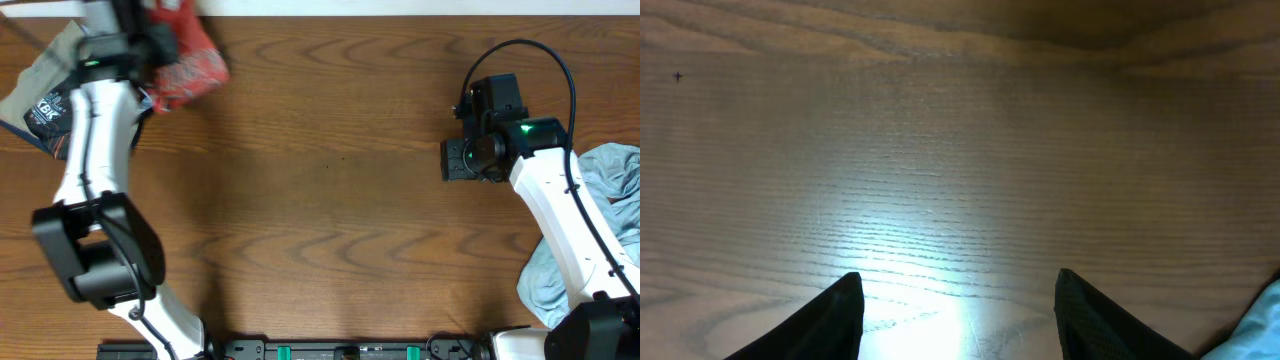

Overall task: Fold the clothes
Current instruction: 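Carry the folded red shirt with the left gripper to the clothes stack, then lower the red shirt onto the stack and open the left gripper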

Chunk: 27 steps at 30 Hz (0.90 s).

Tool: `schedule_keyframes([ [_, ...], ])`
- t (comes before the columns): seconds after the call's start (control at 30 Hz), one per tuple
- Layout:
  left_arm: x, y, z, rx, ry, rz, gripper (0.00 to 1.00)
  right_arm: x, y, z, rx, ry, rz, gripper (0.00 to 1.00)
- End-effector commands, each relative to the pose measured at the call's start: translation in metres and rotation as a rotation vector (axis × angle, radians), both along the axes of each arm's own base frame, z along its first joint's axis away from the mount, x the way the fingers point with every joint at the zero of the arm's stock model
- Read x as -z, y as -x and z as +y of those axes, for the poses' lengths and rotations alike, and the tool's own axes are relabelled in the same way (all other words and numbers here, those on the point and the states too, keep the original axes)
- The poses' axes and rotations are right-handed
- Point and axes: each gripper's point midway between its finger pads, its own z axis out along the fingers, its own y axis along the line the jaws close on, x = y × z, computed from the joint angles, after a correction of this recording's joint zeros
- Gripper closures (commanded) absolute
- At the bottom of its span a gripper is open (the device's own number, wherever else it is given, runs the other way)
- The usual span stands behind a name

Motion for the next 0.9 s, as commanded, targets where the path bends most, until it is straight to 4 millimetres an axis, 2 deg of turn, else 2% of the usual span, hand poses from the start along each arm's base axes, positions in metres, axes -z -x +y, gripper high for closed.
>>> schedule_keyframes([
  [0.0,-0.018,0.006,0.052,-0.108,-0.021,-0.045,0.94,-0.010,-0.003,-0.005,0.042,-0.004,-0.030,0.41],
  [0.3,0.005,0.035,0.152,-0.293,-0.014,-0.005,0.94,-0.010,-0.003,-0.005,0.079,-0.018,-0.032,0.41],
  [0.4,0.017,0.042,0.173,-0.331,-0.008,0.011,0.93,-0.010,-0.003,-0.005,0.081,-0.018,-0.032,0.41],
  [0.57,0.055,0.052,0.201,-0.382,0.018,0.075,0.91,-0.010,-0.002,-0.005,0.089,-0.020,-0.028,0.41],
  [0.6,0.062,0.054,0.206,-0.392,0.022,0.084,0.87,-0.010,-0.002,-0.005,0.089,-0.020,-0.028,0.41],
  [0.7,0.077,0.058,0.221,-0.417,0.029,0.098,0.54,-0.009,-0.002,-0.005,0.096,-0.022,-0.026,0.41],
  [0.77,0.079,0.063,0.230,-0.435,0.030,0.098,0.37,-0.009,-0.002,-0.005,0.096,-0.022,-0.024,0.40],
  [0.8,0.077,0.065,0.236,-0.445,0.026,0.088,0.31,-0.009,-0.001,-0.005,0.096,-0.022,-0.023,0.40],
  [0.87,0.064,0.066,0.249,-0.464,0.007,0.041,0.28,-0.009,0.000,-0.005,0.096,-0.021,-0.019,0.40],
])
